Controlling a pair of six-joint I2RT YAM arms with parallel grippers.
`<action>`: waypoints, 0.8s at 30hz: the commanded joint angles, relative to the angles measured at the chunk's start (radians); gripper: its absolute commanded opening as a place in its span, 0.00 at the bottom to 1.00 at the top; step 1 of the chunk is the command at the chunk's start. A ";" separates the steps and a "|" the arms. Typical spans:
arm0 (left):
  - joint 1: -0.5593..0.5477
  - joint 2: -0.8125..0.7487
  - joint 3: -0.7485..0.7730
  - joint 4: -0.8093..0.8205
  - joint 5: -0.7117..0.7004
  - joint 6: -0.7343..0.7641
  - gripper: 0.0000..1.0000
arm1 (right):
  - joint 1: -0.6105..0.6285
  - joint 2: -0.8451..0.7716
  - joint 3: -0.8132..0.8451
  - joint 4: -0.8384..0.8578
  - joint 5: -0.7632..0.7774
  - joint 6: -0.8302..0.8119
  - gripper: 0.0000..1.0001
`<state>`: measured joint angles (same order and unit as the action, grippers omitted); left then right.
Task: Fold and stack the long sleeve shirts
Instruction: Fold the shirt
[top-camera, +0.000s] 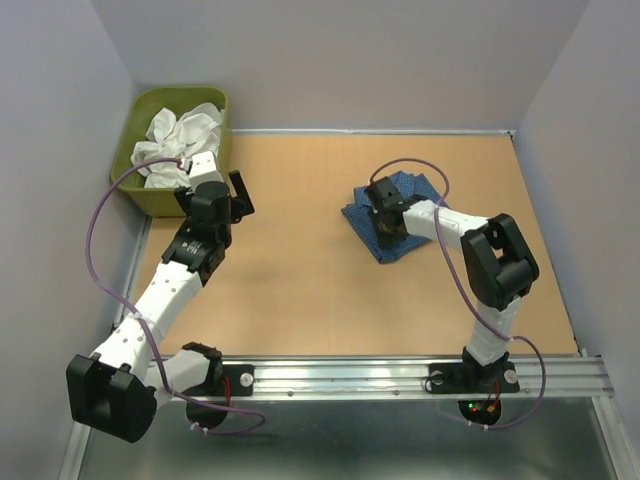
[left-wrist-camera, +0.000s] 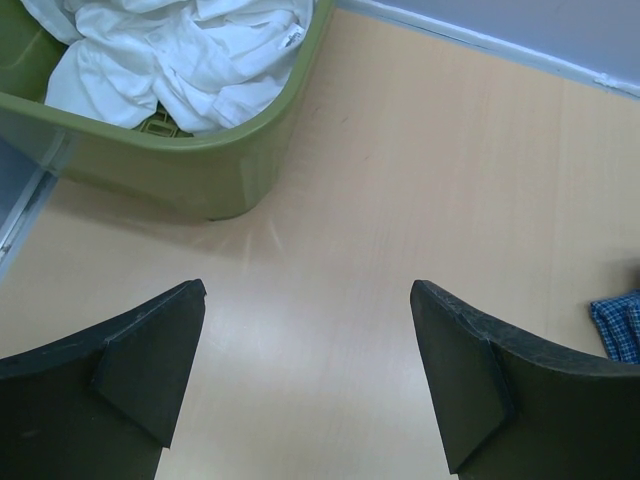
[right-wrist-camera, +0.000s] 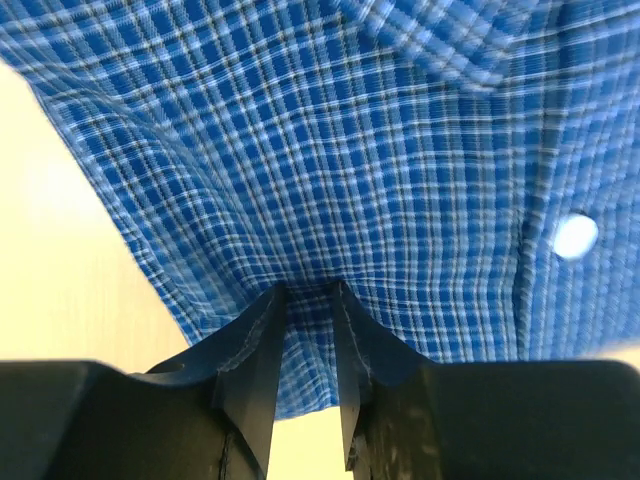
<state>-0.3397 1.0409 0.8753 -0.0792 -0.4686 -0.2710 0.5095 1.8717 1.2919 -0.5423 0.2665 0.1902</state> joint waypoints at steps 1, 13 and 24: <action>0.004 0.007 -0.009 0.058 0.031 0.009 0.95 | 0.023 -0.052 -0.127 0.156 -0.160 0.080 0.31; -0.077 0.208 0.105 0.122 0.462 -0.148 0.95 | 0.011 -0.267 -0.138 0.171 -0.161 0.141 0.52; -0.265 0.711 0.508 0.127 0.446 -0.295 0.81 | -0.268 -0.358 -0.215 0.289 -0.393 0.262 0.52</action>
<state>-0.5831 1.6726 1.2755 0.0288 -0.0284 -0.4953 0.2981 1.5463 1.1179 -0.3298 -0.0025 0.3836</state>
